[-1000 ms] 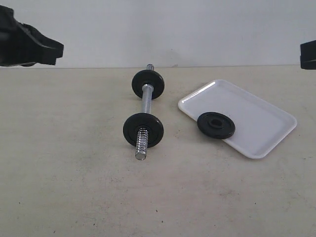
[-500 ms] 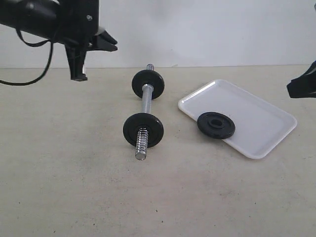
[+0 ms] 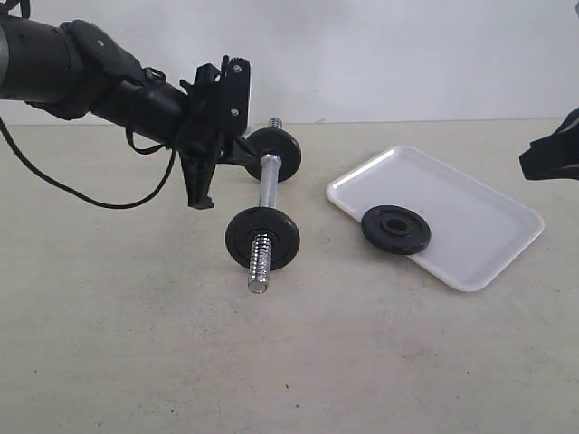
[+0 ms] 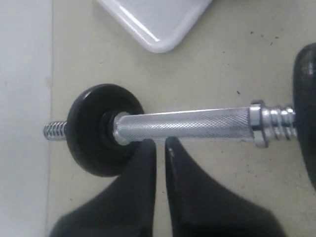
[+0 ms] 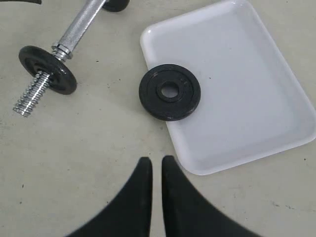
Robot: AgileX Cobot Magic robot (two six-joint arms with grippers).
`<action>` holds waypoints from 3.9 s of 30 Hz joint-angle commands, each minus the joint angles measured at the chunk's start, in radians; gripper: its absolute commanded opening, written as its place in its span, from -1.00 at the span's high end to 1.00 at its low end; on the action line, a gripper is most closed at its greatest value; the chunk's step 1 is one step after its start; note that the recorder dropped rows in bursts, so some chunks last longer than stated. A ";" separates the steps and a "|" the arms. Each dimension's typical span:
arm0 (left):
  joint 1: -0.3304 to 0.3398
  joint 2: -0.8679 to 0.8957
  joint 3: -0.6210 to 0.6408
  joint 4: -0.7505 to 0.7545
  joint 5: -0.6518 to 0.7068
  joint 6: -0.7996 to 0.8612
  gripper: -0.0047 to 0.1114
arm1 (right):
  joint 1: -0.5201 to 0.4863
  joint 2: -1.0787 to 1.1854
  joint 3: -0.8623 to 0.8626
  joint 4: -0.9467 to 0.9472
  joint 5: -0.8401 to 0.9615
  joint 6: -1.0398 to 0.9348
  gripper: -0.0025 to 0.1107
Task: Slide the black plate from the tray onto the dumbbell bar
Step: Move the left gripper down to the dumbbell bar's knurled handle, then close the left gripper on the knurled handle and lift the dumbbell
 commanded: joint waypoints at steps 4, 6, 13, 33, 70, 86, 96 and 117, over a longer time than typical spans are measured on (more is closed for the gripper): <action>-0.005 0.004 -0.005 -0.140 -0.217 -0.434 0.85 | 0.000 -0.001 -0.005 0.009 0.002 -0.007 0.89; -0.005 0.004 -0.005 -0.184 -0.217 -0.571 0.85 | 0.000 -0.001 -0.005 0.009 0.002 -0.007 0.89; -0.005 0.037 -0.007 -0.268 -0.181 -0.931 0.85 | 0.000 -0.001 -0.005 0.011 0.004 -0.007 0.89; -0.005 0.155 -0.154 -0.241 -0.041 -1.229 0.85 | 0.000 -0.001 -0.005 0.011 0.016 -0.007 0.89; -0.005 0.250 -0.157 -0.120 -0.083 -1.438 -0.17 | 0.000 -0.001 -0.005 0.011 0.014 -0.007 0.89; -0.025 0.304 -0.211 -0.151 -0.070 -1.438 -0.16 | 0.000 -0.001 -0.005 0.011 0.010 -0.007 0.89; -0.040 0.321 -0.240 -0.147 -0.090 -1.368 0.22 | 0.000 -0.001 -0.005 0.011 0.010 -0.007 0.89; -0.038 0.403 -0.240 -0.219 -0.029 -1.449 0.84 | 0.000 -0.001 -0.005 0.011 0.010 -0.011 0.89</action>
